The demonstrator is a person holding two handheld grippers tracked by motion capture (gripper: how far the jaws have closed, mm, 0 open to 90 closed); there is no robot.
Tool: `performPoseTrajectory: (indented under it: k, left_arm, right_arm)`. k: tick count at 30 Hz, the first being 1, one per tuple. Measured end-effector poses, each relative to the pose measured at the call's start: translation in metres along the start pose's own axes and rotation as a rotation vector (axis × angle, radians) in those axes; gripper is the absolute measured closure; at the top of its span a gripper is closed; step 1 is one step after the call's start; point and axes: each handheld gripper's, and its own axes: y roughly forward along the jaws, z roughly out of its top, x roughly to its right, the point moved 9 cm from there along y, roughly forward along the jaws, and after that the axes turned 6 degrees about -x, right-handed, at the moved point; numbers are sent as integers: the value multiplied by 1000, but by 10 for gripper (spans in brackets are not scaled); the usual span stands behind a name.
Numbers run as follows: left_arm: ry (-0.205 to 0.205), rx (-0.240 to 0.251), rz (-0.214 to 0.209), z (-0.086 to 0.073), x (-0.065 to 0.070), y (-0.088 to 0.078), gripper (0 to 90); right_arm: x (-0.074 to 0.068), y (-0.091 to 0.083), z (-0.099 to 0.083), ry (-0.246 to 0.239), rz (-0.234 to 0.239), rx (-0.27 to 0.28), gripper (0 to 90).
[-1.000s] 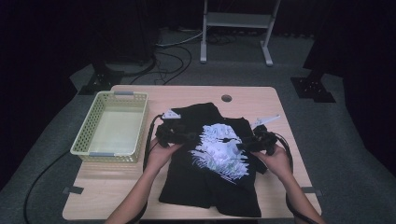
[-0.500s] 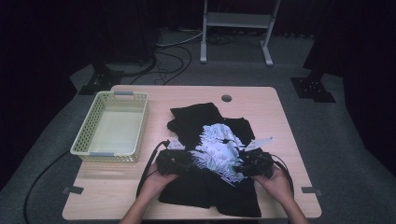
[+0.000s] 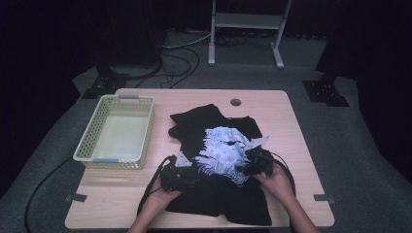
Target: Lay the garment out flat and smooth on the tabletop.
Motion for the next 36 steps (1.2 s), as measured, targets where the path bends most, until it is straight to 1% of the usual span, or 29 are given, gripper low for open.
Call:
performPoseTrajectory:
  k: [2, 5, 8, 9, 10, 11, 14, 16, 17, 18, 19, 20, 21, 23, 24, 26, 27, 28, 30, 31, 32, 33, 34, 35, 36]
  left_arm:
    - [-11, 0, 10, 3, -6, 2, 296]
    - [-31, 0, 32, 8, -18, 5, 295]
    - [-49, -1, 35, 12, -28, 8, 290]
    - [-49, -6, 37, 13, -31, 8, 290]
    - [-58, -12, 39, 13, -33, 10, 279]
    - [-67, -10, 39, 14, -34, 10, 271]
    - [-67, -19, 38, 16, -34, 11, 263]
    - [-64, -23, 44, 16, -33, 11, 247]
    - [-66, -23, 43, 16, -31, 11, 239]
    - [-69, -18, 41, 16, -31, 10, 228]
    - [-71, -8, 38, 16, -29, 8, 223]
    - [-70, -3, 36, 16, -27, 6, 223]
    - [-66, 0, 39, 15, -26, 4, 223]
    - [-52, 2, 46, 13, -23, -1, 223]
    - [-56, 7, 46, 12, -21, -3, 223]
    - [-51, 14, 48, 8, -18, -8, 220]
    - [-52, 14, 44, 6, -16, -9, 221]
    - [-45, 8, 40, 4, -14, -10, 221]
    - [-39, -7, 39, -1, -9, -10, 222]
    - [-36, -15, 38, -4, -8, -10, 222]
    - [-40, -24, 29, -6, -6, -9, 222]
    - [-42, -35, 21, -8, -4, -8, 222]
    - [-44, -46, 15, -11, -1, -8, 221]
    - [-43, -48, 19, -12, 0, -8, 218]
    - [-43, -55, 23, -13, 2, -8, 213]
  right_arm:
    - [7, 4, 8, 1, -2, -8, 315]
    - [19, 11, 19, 15, -10, -17, 300]
    - [32, 17, 30, 20, -11, -13, 295]
    - [37, 19, 34, 28, -13, -14, 292]
    - [43, 21, 37, 33, -15, -14, 277]
    - [49, 23, 40, 41, -18, -14, 268]
    - [66, 29, 49, 68, -28, -7, 228]
    - [71, 31, 53, 83, -29, -18, 215]
    - [72, 31, 53, 81, -28, -26, 215]
    - [72, 29, 54, 91, -26, -21, 215]
    - [69, 25, 54, 105, -16, 3, 216]
    - [65, 20, 53, 110, 5, 36, 216]
    - [61, 15, 51, 109, 16, 53, 216]
    - [47, 2, 43, 80, 28, 90, 216]
    - [38, -3, 38, 61, 35, 95, 216]
    - [20, -11, 23, 15, 41, 105, 219]
    - [2, -14, 7, -12, 76, 93, 221]
    - [2, -14, 7, -12, 76, 93, 221]
    - [-13, -15, -8, -35, 101, 80, 242]
    - [-20, -14, -15, -52, 104, 72, 242]
    - [-25, -13, -20, -63, 95, 65, 242]
    - [-30, -12, -24, -67, 99, 56, 232]
    - [-33, -11, -26, -74, 89, 61, 227]
    - [-35, -12, -27, -79, 76, 59, 228]
    - [-36, -12, -27, -77, 74, 54, 228]
